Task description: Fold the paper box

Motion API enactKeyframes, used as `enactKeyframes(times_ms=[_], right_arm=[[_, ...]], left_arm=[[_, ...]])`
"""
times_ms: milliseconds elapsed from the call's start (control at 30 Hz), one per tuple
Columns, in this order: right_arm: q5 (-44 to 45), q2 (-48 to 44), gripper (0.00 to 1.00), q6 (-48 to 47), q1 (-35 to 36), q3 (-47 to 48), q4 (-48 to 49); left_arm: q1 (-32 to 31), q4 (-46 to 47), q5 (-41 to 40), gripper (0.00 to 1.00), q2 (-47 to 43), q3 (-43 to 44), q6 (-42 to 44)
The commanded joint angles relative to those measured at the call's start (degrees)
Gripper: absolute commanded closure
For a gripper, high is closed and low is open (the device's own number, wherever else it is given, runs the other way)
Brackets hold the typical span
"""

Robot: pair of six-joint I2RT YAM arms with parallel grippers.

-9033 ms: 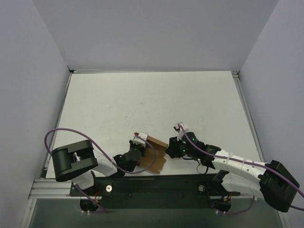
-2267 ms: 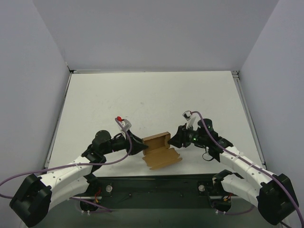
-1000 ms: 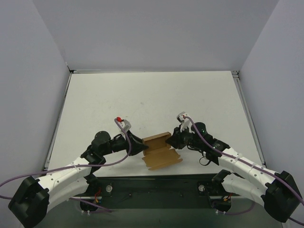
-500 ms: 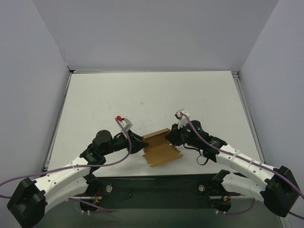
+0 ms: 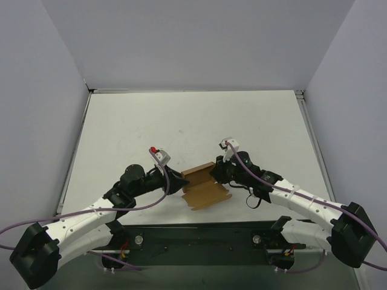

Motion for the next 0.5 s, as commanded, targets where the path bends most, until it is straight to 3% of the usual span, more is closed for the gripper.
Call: enactKeyframes(times_ms=[0,467], right_arm=[[20.6,2.3,1.0,-2.1,-2.4,0.3,-9.9],[27.2,5.0,1.0,2.3,-2.1,0.8,-13.1]], left_arm=[[0.1,0.4,1.2,0.75,-0.7,3.3,1.6],[-0.1,0.5,0.2,0.76,-0.1,3.8,1.7]])
